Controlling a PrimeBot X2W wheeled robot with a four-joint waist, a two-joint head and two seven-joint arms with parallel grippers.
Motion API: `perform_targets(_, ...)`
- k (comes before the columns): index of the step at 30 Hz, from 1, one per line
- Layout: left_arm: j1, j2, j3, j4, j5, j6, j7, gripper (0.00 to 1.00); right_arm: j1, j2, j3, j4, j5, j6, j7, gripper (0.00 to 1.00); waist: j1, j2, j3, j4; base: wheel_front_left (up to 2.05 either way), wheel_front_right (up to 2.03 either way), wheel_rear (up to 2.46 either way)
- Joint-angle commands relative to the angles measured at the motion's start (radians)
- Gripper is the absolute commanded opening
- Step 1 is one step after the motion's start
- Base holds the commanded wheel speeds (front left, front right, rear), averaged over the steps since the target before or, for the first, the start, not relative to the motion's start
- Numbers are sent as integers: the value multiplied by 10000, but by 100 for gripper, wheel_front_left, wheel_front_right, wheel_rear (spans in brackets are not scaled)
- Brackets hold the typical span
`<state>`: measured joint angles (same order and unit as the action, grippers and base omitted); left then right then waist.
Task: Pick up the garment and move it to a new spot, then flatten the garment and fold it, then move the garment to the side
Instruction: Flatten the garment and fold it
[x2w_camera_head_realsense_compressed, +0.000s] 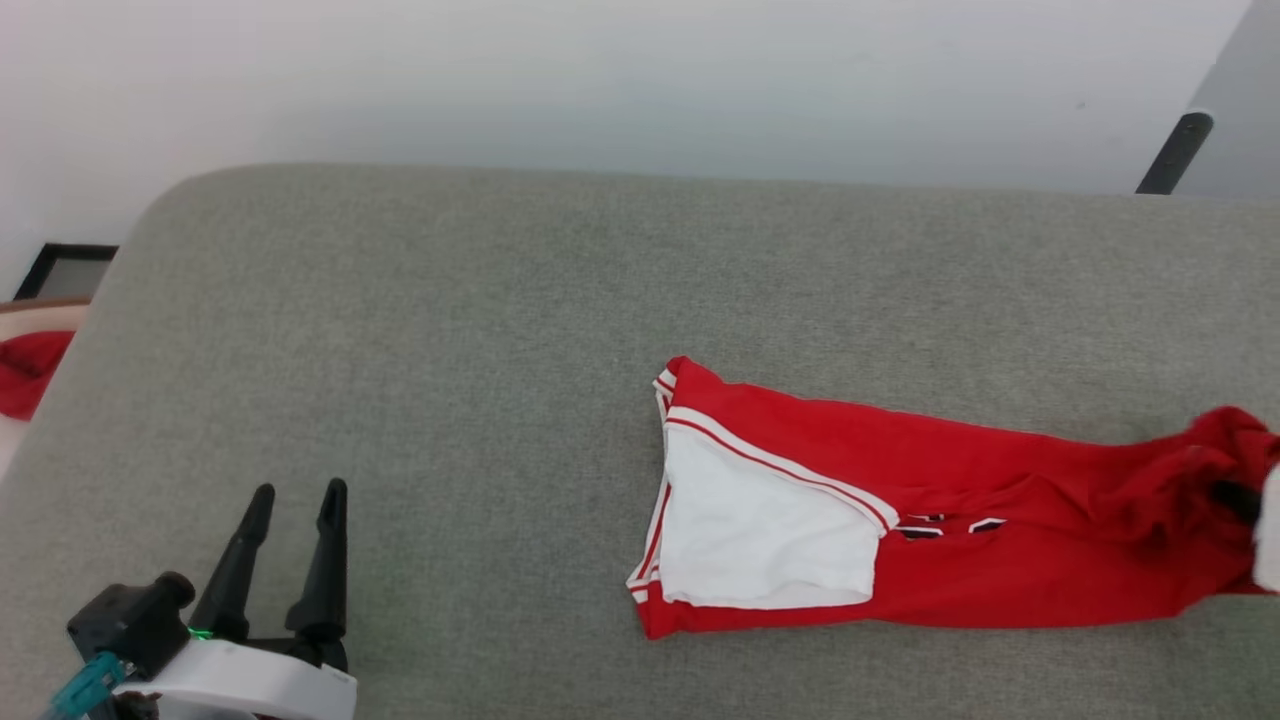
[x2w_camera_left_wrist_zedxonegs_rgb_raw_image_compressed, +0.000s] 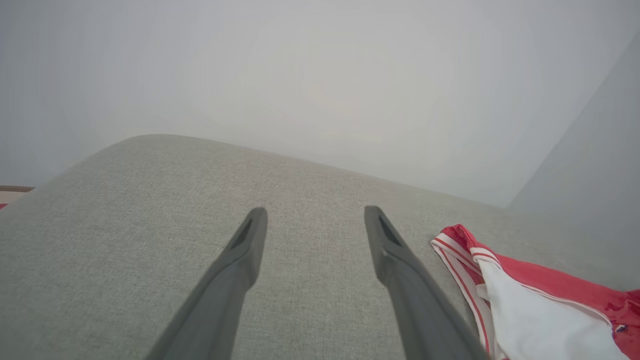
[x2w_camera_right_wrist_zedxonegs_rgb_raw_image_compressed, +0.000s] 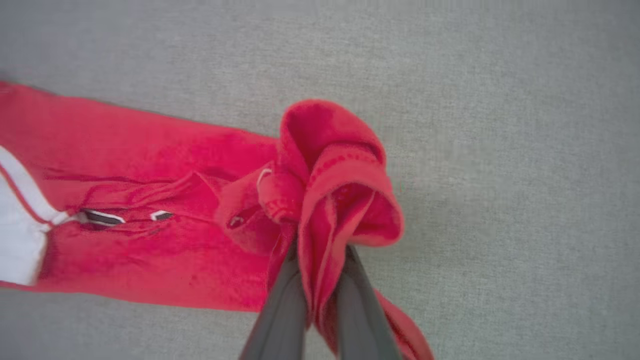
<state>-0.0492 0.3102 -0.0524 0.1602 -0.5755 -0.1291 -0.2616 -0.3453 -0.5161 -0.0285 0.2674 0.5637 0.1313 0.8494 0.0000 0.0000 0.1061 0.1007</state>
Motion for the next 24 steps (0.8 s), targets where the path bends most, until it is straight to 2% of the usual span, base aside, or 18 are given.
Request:
perform_targets(1,81,7,8,7,-64,-22,-32,100,144,100,97,-273,148,-11,49,0,0,0,-89,-83,0,0,0)
perform_targets(6,-43,-47,-96,89,5,-22,-32,100,276,616,859,-1557,251,-11,115,0,0,0,-191,-92,0,0,0)
perform_targets(11,-141,-80,-303,185,-14,-22,-32,100,-16,1347,1738,-1953,245,-11,-7,0,0,0,-311,119,0,0,0)
perform_targets(17,-348,-123,-649,329,-51,-23,-32,100,-480,2123,2662,-1317,158,-11,-450,0,0,0,-373,597,0,0,0)
perform_targets(24,-674,-219,-971,511,-128,-23,-32,100,-1135,2707,3346,-29,-21,-10,-1084,0,0,0,-320,1179,0,0,0)
